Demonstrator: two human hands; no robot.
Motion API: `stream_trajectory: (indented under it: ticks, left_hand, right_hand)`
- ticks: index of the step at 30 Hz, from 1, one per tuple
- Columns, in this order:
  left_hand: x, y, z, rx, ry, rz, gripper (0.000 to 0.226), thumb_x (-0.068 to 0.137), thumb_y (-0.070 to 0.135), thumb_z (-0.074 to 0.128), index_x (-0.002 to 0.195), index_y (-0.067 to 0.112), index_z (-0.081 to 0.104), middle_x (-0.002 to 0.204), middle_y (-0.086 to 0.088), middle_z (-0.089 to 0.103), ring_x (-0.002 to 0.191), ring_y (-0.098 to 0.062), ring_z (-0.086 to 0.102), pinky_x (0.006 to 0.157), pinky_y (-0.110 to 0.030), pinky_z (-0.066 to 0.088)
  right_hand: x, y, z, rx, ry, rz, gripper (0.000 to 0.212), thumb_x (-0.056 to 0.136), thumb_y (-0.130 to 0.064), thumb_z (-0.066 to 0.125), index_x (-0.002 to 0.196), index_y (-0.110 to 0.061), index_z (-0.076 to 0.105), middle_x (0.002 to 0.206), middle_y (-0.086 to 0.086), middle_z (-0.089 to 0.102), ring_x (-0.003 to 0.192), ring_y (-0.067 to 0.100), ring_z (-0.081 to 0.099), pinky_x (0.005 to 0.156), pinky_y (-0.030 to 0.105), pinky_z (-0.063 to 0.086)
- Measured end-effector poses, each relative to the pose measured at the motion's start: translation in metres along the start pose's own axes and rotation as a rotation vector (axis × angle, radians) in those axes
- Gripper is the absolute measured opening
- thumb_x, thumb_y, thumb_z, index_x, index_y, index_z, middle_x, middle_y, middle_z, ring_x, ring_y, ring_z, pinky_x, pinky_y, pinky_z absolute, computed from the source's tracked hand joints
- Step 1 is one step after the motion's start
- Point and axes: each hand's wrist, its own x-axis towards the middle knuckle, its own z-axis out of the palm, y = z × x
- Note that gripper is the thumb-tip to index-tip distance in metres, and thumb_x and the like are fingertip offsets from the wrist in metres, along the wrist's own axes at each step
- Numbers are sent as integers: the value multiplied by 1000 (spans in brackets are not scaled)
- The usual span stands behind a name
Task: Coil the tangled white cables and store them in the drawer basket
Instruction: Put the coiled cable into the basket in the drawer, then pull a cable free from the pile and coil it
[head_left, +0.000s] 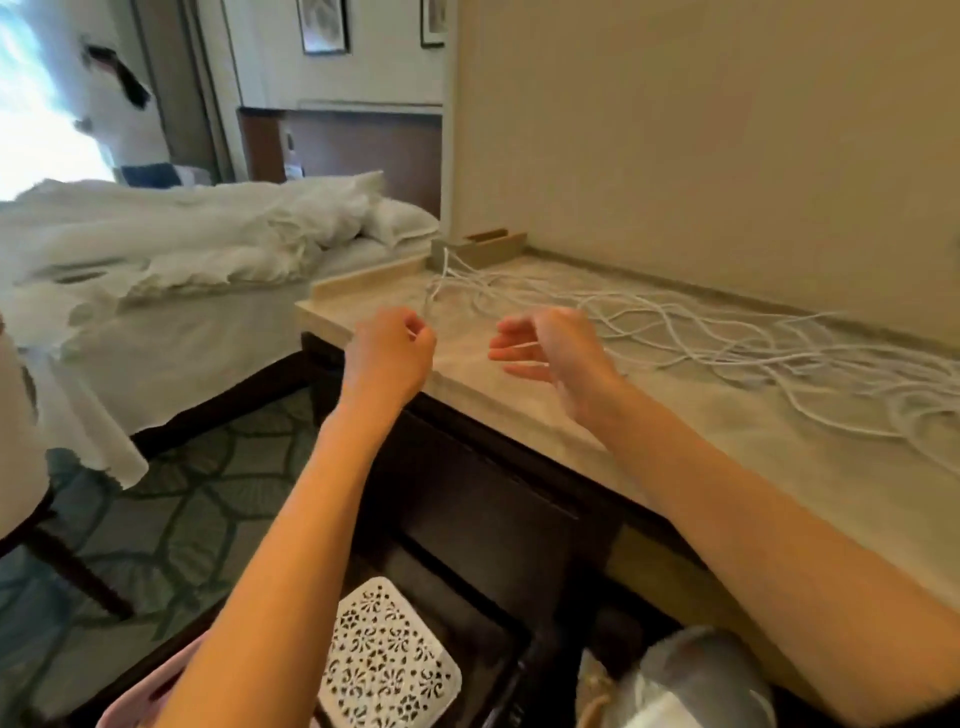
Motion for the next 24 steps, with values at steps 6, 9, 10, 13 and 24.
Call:
stream_trajectory:
  ticks: [6,9,10,13,24]
  left_hand:
    - [-14,94,71,-3,-178,249,18,92,19,49,81,11,61,85,-11,66,85,-27,63,79,-37,48]
    - [-31,142,109,29,-272,328,21,91,17,48,83,6,64,87,-13,67,86,-29,62,81,-38,50]
    - [-36,155,121,42,-297,367,23,91,16,48,87,4,66,88,-14,68,87,-29,63,80,-38,51]
    - [-56,198,157,27,-412,460,24,90,14,48,93,-1,67,90,-19,68,87,-32,63,77,-38,51]
    - [-139,314,263,34,-760,813,25,90,21,55,97,1,68,99,-17,67,92,-29,61,77,-33,46]
  right_hand:
    - [-19,-21,-113,29,136,-26,23,92,-8,42,78,-7,60,74,8,63,63,16,62,64,24,50]
    - [-35,-25,-169,42,225,-22,21,90,-7,44,78,-7,60,75,8,63,61,15,61,57,21,49]
    - [-41,-25,-186,47,255,-17,20,90,-7,44,78,-6,60,75,9,62,61,16,61,56,20,49]
    - [-62,-24,-240,57,379,-11,20,90,-7,44,77,-6,60,73,8,62,60,16,62,58,22,50]
    - [-160,-7,-411,-70,711,168,18,94,-10,44,88,-6,60,78,9,64,69,17,61,65,25,47]
